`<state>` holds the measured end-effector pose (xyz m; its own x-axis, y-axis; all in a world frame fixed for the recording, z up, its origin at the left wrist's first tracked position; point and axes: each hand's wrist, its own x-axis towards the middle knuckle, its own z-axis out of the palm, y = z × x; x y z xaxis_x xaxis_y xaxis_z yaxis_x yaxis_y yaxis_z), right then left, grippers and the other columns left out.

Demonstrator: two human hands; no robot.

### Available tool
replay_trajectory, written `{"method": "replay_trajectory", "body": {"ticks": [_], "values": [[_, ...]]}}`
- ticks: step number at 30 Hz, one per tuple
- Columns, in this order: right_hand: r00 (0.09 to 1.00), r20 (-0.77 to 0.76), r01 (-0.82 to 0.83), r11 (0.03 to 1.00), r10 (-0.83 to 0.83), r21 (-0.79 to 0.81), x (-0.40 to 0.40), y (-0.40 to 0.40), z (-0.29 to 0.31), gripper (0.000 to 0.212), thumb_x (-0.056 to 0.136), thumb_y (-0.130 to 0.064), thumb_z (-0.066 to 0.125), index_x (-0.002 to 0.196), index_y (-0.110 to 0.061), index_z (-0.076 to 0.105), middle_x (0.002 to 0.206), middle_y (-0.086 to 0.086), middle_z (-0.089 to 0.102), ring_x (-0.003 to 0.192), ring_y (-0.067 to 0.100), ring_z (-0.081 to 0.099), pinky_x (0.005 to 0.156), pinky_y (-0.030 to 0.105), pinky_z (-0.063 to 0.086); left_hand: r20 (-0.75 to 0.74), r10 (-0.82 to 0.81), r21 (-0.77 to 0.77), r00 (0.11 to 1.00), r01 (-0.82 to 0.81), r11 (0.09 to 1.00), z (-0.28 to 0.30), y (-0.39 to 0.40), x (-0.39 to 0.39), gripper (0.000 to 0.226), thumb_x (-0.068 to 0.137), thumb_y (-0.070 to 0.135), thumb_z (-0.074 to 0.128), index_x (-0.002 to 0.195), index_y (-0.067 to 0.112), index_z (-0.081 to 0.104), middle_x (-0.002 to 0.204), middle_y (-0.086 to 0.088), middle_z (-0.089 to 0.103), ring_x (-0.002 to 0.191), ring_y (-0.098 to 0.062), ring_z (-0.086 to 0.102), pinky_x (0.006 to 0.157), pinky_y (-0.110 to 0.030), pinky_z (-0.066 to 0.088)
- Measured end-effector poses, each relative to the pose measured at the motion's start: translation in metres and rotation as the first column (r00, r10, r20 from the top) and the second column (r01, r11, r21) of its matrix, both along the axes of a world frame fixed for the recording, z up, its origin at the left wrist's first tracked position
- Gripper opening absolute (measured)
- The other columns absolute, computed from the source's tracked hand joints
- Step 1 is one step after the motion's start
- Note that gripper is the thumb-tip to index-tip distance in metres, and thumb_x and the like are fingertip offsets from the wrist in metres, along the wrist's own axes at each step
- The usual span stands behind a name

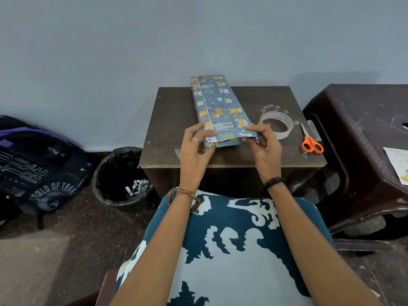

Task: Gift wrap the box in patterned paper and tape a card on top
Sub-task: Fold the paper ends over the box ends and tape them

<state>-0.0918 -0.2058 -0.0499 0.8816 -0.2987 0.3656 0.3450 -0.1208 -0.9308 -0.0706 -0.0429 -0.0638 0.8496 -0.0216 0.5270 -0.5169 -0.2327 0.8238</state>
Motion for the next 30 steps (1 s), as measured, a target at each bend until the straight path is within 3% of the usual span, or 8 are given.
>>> {"method": "replay_trajectory", "body": {"ticks": [3, 6, 9, 12, 18, 22, 24, 30], "values": [[0.999, -0.025, -0.025, 0.999, 0.026, 0.023, 0.0015, -0.0006, -0.0016, 0.030, 0.083, 0.007, 0.062, 0.096, -0.019, 0.055, 0.092, -0.025, 0.062, 0.092, -0.005, 0.062, 0.073, 0.016, 0.052, -0.033, 0.011, 0.010, 0.999, -0.011, 1.000, 0.0031, -0.0010, -0.0019, 0.023, 0.084, 0.009, 0.063, 0.093, 0.030, 0.063, 0.126, 0.010, 0.043, 0.124, -0.004, 0.043, 0.086, -0.039, 0.053], [0.999, -0.019, -0.035, 0.999, 0.035, 0.018, 0.0013, -0.0004, -0.0012, 0.035, 0.085, 0.010, 0.057, 0.095, -0.023, 0.053, 0.099, -0.015, 0.058, 0.096, -0.005, 0.060, 0.072, 0.016, 0.052, -0.009, 0.057, 0.091, 0.998, -0.056, 0.994, 0.0065, -0.0020, -0.0041, 0.026, 0.085, 0.005, 0.064, 0.087, 0.031, 0.064, 0.127, 0.005, 0.042, 0.103, 0.017, 0.042, 0.077, -0.020, 0.050], [0.999, 0.006, -0.044, 0.999, 0.044, -0.012, 0.0018, -0.0005, -0.0005, 0.035, 0.086, 0.012, 0.055, 0.095, -0.022, 0.051, 0.104, -0.011, 0.052, 0.103, -0.004, 0.057, 0.073, 0.015, 0.050, 0.022, 0.069, 0.132, 0.997, -0.071, 0.989, 0.0062, -0.0018, -0.0037, 0.027, 0.084, 0.003, 0.065, 0.086, 0.030, 0.066, 0.127, 0.002, 0.042, 0.096, 0.017, 0.041, 0.076, -0.013, 0.047], [0.999, 0.015, -0.047, 0.999, 0.047, -0.007, 0.0030, -0.0012, -0.0020, 0.034, 0.086, 0.012, 0.054, 0.095, -0.021, 0.051, 0.105, -0.010, 0.052, 0.106, -0.003, 0.055, 0.075, 0.016, 0.050, 0.014, 0.075, 0.139, 0.997, -0.076, 0.987, 0.0057, -0.0022, -0.0042, 0.019, 0.083, 0.003, 0.066, 0.086, 0.021, 0.071, 0.127, -0.003, 0.043, 0.098, 0.018, 0.041, 0.078, -0.012, 0.048], [0.999, 0.034, -0.017, 1.000, 0.017, 0.002, 0.0047, -0.0013, -0.0031, 0.032, 0.085, 0.012, 0.055, 0.094, -0.019, 0.052, 0.100, -0.011, 0.053, 0.101, -0.004, 0.056, 0.076, 0.016, 0.049, 0.014, 0.091, 0.158, 0.996, -0.092, 0.983, 0.0065, -0.0050, -0.0049, 0.015, 0.083, 0.007, 0.067, 0.090, 0.020, 0.072, 0.127, -0.001, 0.043, 0.088, 0.010, 0.046, 0.079, -0.009, 0.045], [0.999, 0.032, 0.020, 1.000, -0.020, -0.007, 0.0075, -0.0032, -0.0081, 0.034, 0.084, -0.006, 0.060, 0.085, -0.039, 0.058, 0.093, -0.018, 0.057, 0.094, 0.012, 0.054, 0.078, 0.037, 0.048, 0.035, 0.123, 0.162, 0.992, -0.127, 0.979, 0.0059, -0.0066, -0.0049, 0.014, 0.083, 0.006, 0.067, 0.090, 0.017, 0.073, 0.126, -0.006, 0.047, 0.092, 0.018, 0.044, 0.083, -0.011, 0.046], [0.998, 0.038, 0.046, 0.998, -0.044, -0.048, 0.0071, -0.0036, -0.0085, 0.030, 0.085, -0.009, 0.061, 0.085, -0.038, 0.059, 0.094, -0.011, 0.056, 0.094, 0.016, 0.054, 0.080, 0.040, 0.048, 0.033, 0.132, 0.162, 0.991, -0.136, 0.977, 0.0051, -0.0062, -0.0039, 0.014, 0.083, 0.006, 0.067, 0.090, 0.017, 0.073, 0.126, -0.006, 0.047, 0.094, 0.019, 0.043, 0.084, -0.016, 0.048], [0.988, 0.021, 0.156, 0.977, -0.154, -0.147, 0.0059, 0.0026, -0.0097, 0.011, 0.083, -0.011, 0.067, 0.087, -0.019, 0.061, 0.100, 0.014, 0.057, 0.084, -0.002, 0.057, 0.074, 0.011, 0.046, 0.023, 0.131, 0.223, 0.991, -0.133, 0.966, 0.0036, -0.0072, -0.0005, 0.012, 0.083, 0.006, 0.066, 0.091, 0.014, 0.072, 0.127, -0.008, 0.046, 0.094, 0.010, 0.043, 0.083, -0.021, 0.049]]}}
